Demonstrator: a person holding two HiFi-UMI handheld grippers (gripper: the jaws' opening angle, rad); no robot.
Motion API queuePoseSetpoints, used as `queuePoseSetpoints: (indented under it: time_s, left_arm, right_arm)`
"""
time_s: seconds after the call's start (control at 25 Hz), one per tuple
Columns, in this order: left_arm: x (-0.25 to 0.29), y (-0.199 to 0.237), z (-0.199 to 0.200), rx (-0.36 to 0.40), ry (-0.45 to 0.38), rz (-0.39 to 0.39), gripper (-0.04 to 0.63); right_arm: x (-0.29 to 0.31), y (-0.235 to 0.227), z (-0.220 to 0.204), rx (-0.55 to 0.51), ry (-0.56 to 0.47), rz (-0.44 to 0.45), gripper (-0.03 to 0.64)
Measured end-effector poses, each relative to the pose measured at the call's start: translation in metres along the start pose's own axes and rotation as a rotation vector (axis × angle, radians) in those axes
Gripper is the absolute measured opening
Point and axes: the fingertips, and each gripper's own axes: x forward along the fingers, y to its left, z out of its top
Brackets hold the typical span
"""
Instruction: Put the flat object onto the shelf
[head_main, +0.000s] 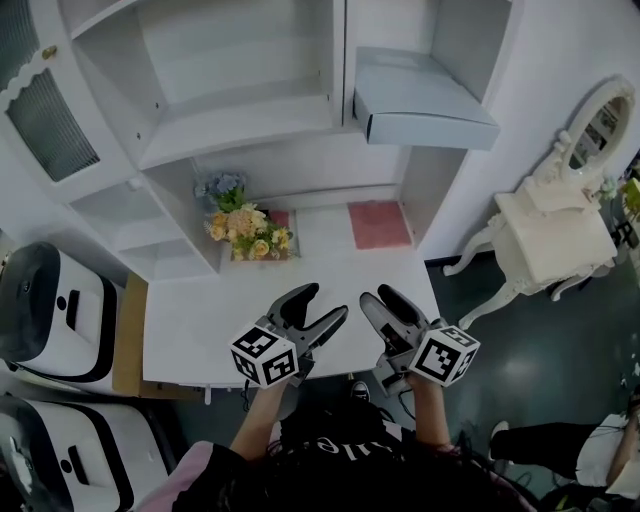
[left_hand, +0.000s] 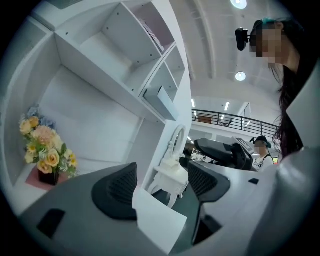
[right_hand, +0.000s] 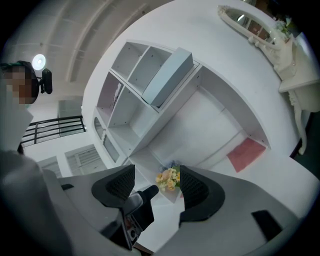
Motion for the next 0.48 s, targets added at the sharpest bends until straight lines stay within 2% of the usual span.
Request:
queuePoseSetpoints:
  time_s: [0.48]
  left_arm:
    - [-0.115, -0.021, -0.038, -0.062, 0.036, -0.084, 0.331]
  right_arm:
    - [-0.011, 0.061, -0.095, -0.007, -0.007, -0.086, 0.294]
